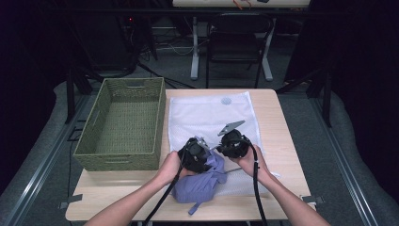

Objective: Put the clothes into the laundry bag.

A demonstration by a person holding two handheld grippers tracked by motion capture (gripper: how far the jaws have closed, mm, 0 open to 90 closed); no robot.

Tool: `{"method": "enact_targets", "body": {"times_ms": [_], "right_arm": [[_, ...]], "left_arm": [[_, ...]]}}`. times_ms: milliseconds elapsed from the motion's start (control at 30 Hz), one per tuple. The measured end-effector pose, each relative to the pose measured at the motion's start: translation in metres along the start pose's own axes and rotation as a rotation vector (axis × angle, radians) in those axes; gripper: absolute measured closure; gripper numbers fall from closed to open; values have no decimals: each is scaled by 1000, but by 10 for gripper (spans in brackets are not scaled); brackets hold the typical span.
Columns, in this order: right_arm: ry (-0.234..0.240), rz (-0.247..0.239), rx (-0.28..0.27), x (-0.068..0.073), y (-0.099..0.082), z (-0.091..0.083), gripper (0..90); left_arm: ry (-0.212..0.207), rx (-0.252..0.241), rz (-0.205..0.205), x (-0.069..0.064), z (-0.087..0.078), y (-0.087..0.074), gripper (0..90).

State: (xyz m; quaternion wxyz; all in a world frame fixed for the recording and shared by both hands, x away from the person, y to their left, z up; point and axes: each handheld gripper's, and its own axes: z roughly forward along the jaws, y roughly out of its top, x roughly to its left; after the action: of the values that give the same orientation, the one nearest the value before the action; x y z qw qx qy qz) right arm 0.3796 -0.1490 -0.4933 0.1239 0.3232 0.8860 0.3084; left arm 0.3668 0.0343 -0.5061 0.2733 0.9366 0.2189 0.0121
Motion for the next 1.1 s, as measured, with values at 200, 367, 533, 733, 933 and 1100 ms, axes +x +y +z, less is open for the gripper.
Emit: {"method": "enact_targets", "body": {"times_ms": [200,367,533,733,933,1100], "right_arm": [[-4,-4,3,0,0,0,873],[-4,-4,-2,1,1,0,873],[1,-4,-3,0,0,0,873],[3,-7,5,0,0,2,873],[-2,-8,9,1,0,3,874],[-5,0,4,-2,-1,3,874]], "left_arm": [[72,-97,-66,11,-32,0,355],[93,-56,-114,24,-22,-2,242],[65,-40,-135,32,-4,-5,311],[59,-15,-70,28,4,-4,603],[90,-8,-17,22,4,-3,811],[117,-32,5,16,-8,-5,818]]}}
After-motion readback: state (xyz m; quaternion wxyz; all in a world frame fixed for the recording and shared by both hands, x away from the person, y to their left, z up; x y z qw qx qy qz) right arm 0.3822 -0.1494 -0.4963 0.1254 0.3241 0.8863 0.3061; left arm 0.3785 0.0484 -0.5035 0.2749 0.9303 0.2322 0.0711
